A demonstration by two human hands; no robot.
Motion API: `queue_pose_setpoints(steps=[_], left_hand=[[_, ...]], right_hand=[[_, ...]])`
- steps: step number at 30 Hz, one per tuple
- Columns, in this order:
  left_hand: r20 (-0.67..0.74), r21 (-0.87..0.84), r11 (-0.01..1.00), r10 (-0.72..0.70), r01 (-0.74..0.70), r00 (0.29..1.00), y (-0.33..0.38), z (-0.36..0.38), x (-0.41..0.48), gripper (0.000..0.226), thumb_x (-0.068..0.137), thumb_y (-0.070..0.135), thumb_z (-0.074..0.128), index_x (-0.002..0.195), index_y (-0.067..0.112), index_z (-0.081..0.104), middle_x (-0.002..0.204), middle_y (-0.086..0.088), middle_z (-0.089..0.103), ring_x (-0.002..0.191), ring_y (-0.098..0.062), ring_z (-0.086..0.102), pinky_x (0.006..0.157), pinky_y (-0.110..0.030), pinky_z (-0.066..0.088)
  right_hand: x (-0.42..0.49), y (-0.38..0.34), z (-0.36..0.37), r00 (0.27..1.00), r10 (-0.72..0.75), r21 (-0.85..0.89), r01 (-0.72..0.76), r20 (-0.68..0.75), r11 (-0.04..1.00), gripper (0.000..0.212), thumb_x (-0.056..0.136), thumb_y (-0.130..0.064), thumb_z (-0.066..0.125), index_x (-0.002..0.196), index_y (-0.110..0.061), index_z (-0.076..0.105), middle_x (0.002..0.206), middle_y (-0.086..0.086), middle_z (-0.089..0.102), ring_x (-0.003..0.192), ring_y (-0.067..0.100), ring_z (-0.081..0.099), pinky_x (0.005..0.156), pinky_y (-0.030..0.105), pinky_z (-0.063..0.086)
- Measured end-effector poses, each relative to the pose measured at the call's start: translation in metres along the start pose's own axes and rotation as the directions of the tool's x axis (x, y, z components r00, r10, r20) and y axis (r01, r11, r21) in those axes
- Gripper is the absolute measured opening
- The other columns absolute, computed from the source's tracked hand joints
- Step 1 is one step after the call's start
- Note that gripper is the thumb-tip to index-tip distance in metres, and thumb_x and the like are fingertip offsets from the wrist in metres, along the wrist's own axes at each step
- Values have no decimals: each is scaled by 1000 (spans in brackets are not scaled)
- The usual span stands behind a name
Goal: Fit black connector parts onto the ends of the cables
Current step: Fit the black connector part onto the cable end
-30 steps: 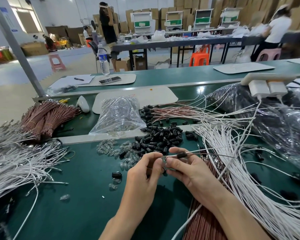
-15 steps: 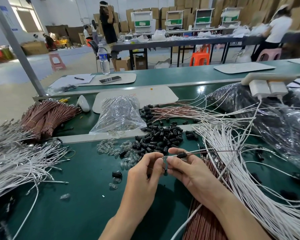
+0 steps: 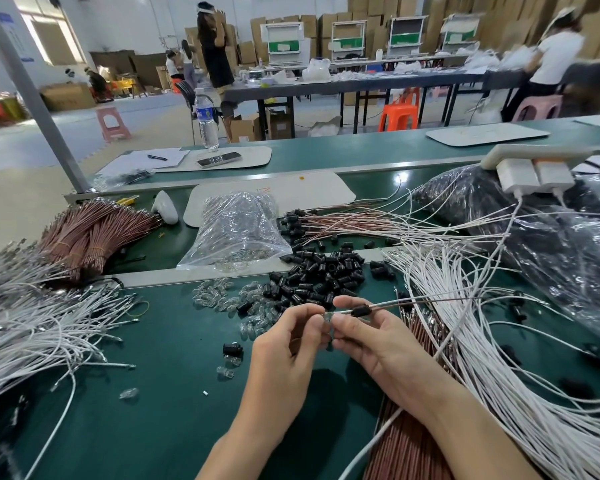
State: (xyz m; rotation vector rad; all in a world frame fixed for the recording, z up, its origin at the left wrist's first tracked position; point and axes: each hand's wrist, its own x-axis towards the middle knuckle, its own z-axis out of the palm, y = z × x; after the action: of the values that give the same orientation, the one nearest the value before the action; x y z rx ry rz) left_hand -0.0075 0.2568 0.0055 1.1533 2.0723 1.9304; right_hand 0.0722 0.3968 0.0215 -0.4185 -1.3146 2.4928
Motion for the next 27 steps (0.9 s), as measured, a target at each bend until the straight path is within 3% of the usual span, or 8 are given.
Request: queue_pose_setpoints(steps=[8, 27], left_hand=[[4, 31, 1000, -1, 1, 1000, -2, 1, 0, 14, 101, 35, 55, 109, 36, 66, 94, 12, 76, 88, -12, 75, 78, -24, 59], [-7, 73, 995, 67, -66, 998, 0, -1, -2, 16, 98, 26, 58, 107, 37, 65, 92, 19, 75, 83, -5, 74, 75, -13, 55]], right_hand=[[1, 0, -1, 1000, 5, 30, -5, -5, 1000, 45, 73, -10, 75, 116, -2, 63, 86, 11, 75, 75, 16, 74, 65, 21, 58], [-2, 0, -1, 1000, 25, -38, -25, 11, 999, 41, 76, -9, 74, 116, -4, 66, 86, 9, 76, 78, 15, 75, 68, 21, 58]])
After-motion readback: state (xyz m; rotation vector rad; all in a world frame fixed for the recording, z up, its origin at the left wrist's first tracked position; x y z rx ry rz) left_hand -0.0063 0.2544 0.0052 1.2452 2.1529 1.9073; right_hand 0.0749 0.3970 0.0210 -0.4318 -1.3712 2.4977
